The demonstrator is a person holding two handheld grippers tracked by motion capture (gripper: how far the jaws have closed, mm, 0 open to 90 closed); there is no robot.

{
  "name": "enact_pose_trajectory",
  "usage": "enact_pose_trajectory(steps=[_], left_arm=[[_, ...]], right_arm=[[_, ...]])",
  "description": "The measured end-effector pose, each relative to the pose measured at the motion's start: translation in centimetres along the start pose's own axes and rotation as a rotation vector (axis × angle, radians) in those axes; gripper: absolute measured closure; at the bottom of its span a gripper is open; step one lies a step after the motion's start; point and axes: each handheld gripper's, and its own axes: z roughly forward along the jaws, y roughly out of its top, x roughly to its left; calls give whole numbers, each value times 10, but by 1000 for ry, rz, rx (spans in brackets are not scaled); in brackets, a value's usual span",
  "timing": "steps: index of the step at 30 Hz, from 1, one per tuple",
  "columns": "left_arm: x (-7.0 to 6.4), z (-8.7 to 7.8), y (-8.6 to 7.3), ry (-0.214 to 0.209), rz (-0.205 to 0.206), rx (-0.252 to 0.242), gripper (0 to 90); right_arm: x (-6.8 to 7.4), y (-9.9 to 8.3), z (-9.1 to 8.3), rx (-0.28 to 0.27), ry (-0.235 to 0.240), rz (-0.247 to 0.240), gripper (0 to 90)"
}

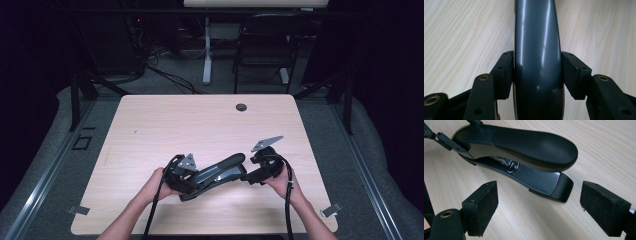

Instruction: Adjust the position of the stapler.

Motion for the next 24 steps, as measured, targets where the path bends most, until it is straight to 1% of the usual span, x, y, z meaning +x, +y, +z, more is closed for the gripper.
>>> enact_pose_trajectory(steps=[1,2,3,5,6,8,9,10,11,12,14,16,18,20,24], left_arm=[[-2,0,0,8,-22,7,458],[-4,0,0,18,-35,15,435],[-6,-1,-1,32,-54,17,421],[-8,-4,-3,43,-90,16,394],[-9,-5,-5,46,-108,14,389],[-8,-8,-8,42,-125,18,368],[-8,-9,-9,41,-131,15,371],[-6,-10,-10,40,-134,9,397],[-5,-11,-11,37,-140,6,427],[-3,-12,-12,24,-149,3,441],[-2,-12,-13,15,-143,1,442],[-3,-12,-12,19,-130,11,445],[-3,-12,-11,22,-118,12,447],[-3,-11,-10,24,-107,18,449],[-5,-7,-5,41,-108,27,454]], right_arm=[[0,1,0,-8,-2,1,150],[-1,3,0,-6,-2,-11,150],[-2,5,1,-8,-7,-14,151],[-5,9,3,-19,-3,-12,154],[-7,11,5,-25,-2,-16,160],[-9,16,8,-40,-5,-20,172],[-9,18,9,-41,-5,-25,185],[-9,20,11,-39,0,-28,198],[-8,21,12,-44,-4,-39,212],[-7,22,13,-42,-5,-44,226],[-4,24,14,-36,-10,-62,250],[-3,24,15,-37,-9,-70,282],[-3,24,16,-47,3,-70,296],[-3,23,16,-54,3,-70,300],[-4,21,16,-65,7,-63,306]])
